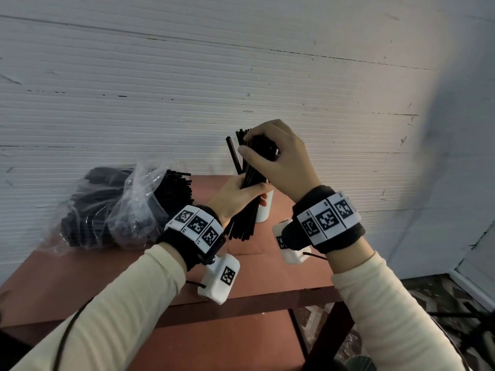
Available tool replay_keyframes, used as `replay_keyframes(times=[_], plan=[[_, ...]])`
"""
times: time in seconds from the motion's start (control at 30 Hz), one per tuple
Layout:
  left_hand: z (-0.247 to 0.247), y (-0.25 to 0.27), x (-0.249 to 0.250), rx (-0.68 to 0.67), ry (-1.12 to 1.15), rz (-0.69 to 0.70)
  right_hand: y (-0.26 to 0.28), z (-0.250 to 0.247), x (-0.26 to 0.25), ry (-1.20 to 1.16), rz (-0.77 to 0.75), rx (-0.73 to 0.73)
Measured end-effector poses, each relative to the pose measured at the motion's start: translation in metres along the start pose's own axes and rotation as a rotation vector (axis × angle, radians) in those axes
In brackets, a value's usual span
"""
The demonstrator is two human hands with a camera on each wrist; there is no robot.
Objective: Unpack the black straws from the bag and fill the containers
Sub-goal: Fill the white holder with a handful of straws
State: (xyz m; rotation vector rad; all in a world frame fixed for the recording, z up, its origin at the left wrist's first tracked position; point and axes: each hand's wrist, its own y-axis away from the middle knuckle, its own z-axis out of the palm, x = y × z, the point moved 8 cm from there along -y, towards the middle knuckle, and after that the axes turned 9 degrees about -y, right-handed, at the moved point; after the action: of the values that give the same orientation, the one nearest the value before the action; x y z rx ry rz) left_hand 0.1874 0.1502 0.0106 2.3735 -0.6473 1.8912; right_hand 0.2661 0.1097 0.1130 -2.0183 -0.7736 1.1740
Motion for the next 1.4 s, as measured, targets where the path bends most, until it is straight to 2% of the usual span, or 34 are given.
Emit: replay_keyframes(times=[0.07, 0.13, 0.23, 0.37, 0.47, 0.57, 0.63, 0.77, 0.83, 0.97, 1.03, 1.13, 1.17, 1.23, 1.33, 1.4], plan=[[0.006, 0.002, -0.009, -0.068, 0.007, -0.075, 0.005, 0.009, 0.006, 0.042, 0.008, -0.048], [0.012, 0.002, -0.025, -0.193, -0.039, -0.186, 0.011, 0.016, 0.010, 0.049, 0.015, -0.077], [0.010, 0.002, -0.041, -0.255, -0.108, -0.287, 0.014, 0.018, 0.011, 0.024, 0.021, -0.071], [0.010, 0.004, -0.031, -0.267, -0.162, -0.213, 0.013, 0.019, 0.003, 0.037, 0.021, -0.094], [0.007, 0.004, -0.025, -0.224, -0.149, -0.150, 0.014, 0.007, 0.004, -0.043, 0.100, -0.029], [0.012, 0.010, -0.012, -0.269, -0.167, -0.080, 0.018, -0.006, 0.011, -0.123, 0.199, 0.017], [0.016, 0.015, -0.001, -0.311, -0.208, -0.028, 0.020, -0.007, 0.013, -0.120, 0.264, -0.065], [0.027, 0.023, 0.010, -0.473, -0.211, 0.017, 0.029, 0.016, 0.014, -0.168, 0.284, -0.445], [0.029, 0.023, 0.007, -0.496, -0.212, 0.018, 0.031, 0.023, 0.021, -0.117, 0.285, -0.483], [0.021, 0.013, 0.005, -0.322, -0.222, 0.037, 0.019, 0.015, 0.025, -0.122, 0.216, -0.395], [0.007, 0.006, 0.006, -0.123, -0.187, -0.013, 0.004, -0.004, 0.028, -0.186, 0.217, -0.263], [-0.024, -0.003, 0.008, 0.252, -0.221, -0.036, -0.020, -0.037, 0.037, -0.257, 0.234, -0.032], [-0.031, -0.006, 0.007, 0.324, -0.245, -0.038, -0.027, -0.046, 0.040, -0.273, 0.242, 0.020], [-0.038, -0.017, -0.003, 0.353, -0.294, -0.090, -0.039, -0.058, 0.046, -0.288, 0.256, 0.086], [-0.035, -0.039, -0.025, 0.252, -0.369, -0.195, -0.054, -0.061, 0.058, -0.262, 0.271, 0.102], [-0.028, -0.050, -0.031, 0.199, -0.437, -0.194, -0.060, -0.056, 0.065, -0.223, 0.290, 0.079]])
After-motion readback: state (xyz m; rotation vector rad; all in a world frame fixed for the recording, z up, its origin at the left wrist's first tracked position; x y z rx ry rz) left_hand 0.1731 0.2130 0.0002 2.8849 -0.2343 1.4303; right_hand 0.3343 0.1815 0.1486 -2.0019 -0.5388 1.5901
